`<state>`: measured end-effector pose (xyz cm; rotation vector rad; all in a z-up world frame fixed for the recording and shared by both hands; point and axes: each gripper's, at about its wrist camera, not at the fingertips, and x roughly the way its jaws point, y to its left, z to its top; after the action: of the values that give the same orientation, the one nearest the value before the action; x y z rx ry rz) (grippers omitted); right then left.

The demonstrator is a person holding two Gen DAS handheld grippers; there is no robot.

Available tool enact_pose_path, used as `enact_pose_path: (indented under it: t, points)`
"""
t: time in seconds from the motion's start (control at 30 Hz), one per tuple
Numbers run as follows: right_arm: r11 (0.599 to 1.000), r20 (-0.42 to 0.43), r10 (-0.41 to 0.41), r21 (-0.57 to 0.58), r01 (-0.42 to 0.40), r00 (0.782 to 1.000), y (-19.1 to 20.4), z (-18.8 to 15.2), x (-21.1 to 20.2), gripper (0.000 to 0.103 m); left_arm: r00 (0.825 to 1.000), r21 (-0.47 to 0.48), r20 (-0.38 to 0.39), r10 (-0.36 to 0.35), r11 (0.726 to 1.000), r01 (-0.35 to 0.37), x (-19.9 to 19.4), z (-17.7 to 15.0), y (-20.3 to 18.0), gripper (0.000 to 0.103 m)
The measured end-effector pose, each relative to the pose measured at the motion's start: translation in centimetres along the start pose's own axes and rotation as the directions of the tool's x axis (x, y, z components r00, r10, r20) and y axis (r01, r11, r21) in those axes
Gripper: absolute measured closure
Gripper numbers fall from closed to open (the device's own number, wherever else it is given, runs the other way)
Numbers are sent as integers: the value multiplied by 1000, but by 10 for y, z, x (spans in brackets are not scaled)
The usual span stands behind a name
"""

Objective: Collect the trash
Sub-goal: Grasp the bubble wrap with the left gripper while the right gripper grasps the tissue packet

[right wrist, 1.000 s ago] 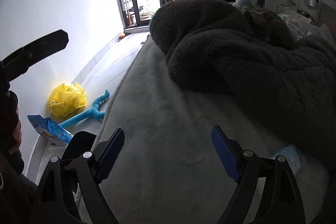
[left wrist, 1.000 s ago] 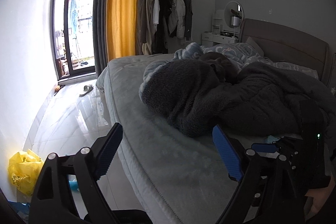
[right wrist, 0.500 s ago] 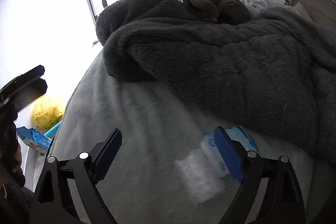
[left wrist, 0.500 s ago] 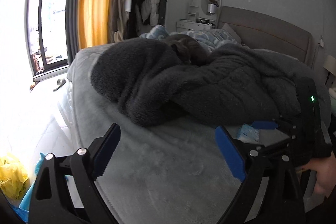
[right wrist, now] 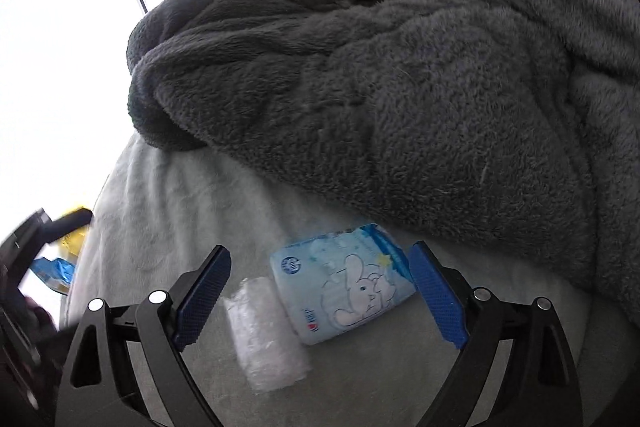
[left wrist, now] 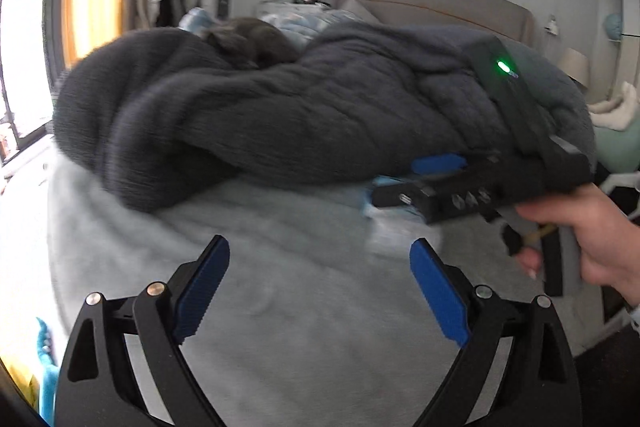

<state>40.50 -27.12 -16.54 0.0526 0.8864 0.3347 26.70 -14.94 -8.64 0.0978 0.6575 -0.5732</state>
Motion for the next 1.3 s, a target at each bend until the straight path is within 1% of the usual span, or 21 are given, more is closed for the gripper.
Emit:
enact_pose_path:
  t: [0.13,0.2,0.33,0.47,0.57,0.7,0.87,0.97,1.1,1.17,1.3]
  points:
    - [1000,-10,24,5,-24,1000,-7,2,2,11,998,15,-18,-61,998,61,13,-2,-13,10]
    - [999,-19,35,12,-35,999,-11,1,5,11,994,10,-31,-107,994,107,21,-2,-19,10]
    - [998,-50,59,25,-58,997,-20,0,16,11,989,17,-52,-136,990,137,37,-2,-31,10]
    - [996,-57,76,42,-74,995,-30,0,20,11,983,19,-76,-168,985,170,49,1,-41,11]
    - [994,-56,89,66,-85,994,-42,-3,19,11,979,13,-91,-181,983,183,57,1,-43,15]
    - [992,-59,98,79,-93,993,-53,-5,17,11,972,-6,-126,-198,980,199,73,2,-45,27]
    - [992,-65,106,79,-101,992,-65,-1,20,11,965,-20,-161,-205,979,204,87,2,-47,37]
    - [992,-71,111,70,-106,991,-70,0,18,11,964,-18,-164,-210,977,210,89,3,-48,39]
    - [993,-78,108,63,-103,991,-64,-2,24,11,963,-21,-163,-215,977,214,83,4,-48,42]
    - [994,-83,100,57,-96,992,-62,-4,26,11,959,-23,-168,-227,974,227,77,2,-48,42]
    - [995,-83,91,56,-86,992,-55,-9,29,11,958,-14,-182,-222,975,223,64,-3,-47,43]
